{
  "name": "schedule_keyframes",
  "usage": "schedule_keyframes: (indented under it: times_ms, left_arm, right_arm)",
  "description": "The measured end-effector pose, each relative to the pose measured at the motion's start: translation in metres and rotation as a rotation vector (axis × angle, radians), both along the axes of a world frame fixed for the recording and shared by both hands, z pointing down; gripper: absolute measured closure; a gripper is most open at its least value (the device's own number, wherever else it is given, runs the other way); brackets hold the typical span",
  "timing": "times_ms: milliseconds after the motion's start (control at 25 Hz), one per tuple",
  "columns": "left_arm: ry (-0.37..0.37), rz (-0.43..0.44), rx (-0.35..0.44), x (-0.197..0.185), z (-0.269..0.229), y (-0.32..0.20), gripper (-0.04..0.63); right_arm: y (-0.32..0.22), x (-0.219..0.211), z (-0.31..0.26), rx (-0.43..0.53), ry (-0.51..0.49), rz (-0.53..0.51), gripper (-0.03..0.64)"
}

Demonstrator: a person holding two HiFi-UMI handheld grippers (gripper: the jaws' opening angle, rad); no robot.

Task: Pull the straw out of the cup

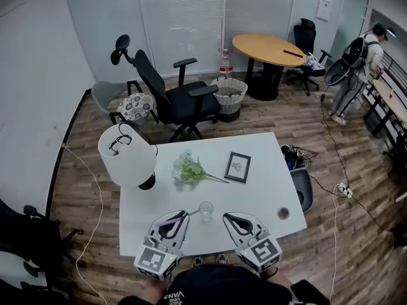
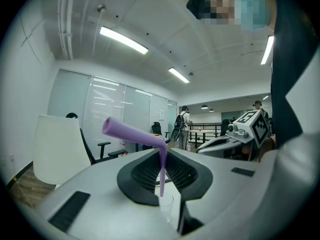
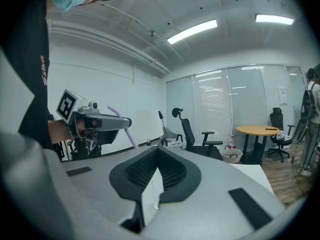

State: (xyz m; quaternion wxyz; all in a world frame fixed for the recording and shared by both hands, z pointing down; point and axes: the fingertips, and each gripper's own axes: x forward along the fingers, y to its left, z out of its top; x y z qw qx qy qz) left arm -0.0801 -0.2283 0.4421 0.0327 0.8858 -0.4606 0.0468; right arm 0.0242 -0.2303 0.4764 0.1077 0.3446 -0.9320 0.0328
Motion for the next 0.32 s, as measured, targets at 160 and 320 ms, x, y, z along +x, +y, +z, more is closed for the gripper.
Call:
schedule_keyframes:
  times_ms: [160,320]
  left_arm:
    - [0.002,0.007,-0.006,0.0035,0.0003,-0.0007,0.558]
    - [0.0,0.002,-0.013,0.0036,0.001,-0.0029,0.558]
  right_arm:
    - [-0.0014,0.0026,0.0004,0.001,-0.006,0.003,0.6]
    - [-0.0037,0.0029,0.0021,0.01,-0.017,0.005,0.6]
